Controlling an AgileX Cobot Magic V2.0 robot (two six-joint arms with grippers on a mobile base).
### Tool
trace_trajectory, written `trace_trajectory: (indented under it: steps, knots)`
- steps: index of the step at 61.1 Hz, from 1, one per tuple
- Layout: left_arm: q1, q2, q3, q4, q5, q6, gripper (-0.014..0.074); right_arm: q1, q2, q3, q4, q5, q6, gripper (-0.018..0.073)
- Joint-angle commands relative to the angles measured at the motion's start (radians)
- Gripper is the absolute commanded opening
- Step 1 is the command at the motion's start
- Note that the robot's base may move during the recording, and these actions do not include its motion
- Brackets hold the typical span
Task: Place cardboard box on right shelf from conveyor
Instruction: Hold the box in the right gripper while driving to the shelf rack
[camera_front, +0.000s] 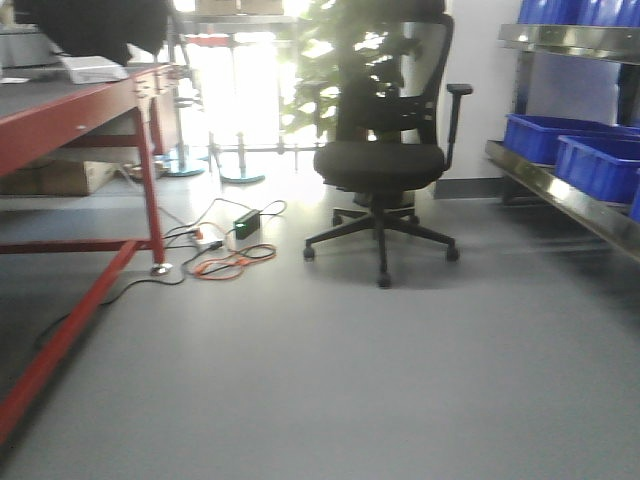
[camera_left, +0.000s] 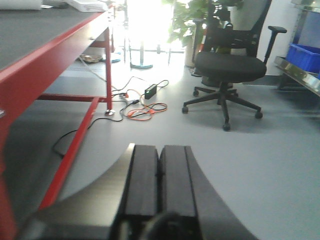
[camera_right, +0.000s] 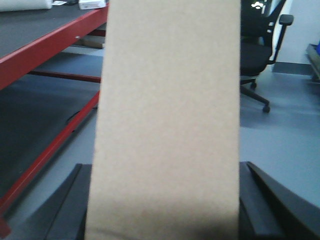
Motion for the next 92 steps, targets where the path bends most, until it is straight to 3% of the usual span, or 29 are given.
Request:
trace_trajectory:
  steps: [1,92]
  knots:
    - [0.000,-0.014,0.009,-0.006,-0.088,0.000,-0.0116,-0.003,0.007,-0.033,-0.013,-0.096,-0.010,0.0195]
    - [-0.004,-0.014,0.009,-0.006,-0.088,0.000,-0.0116,-0.003,0.007,-0.033,-0.013,-0.096,-0.010,0.0195]
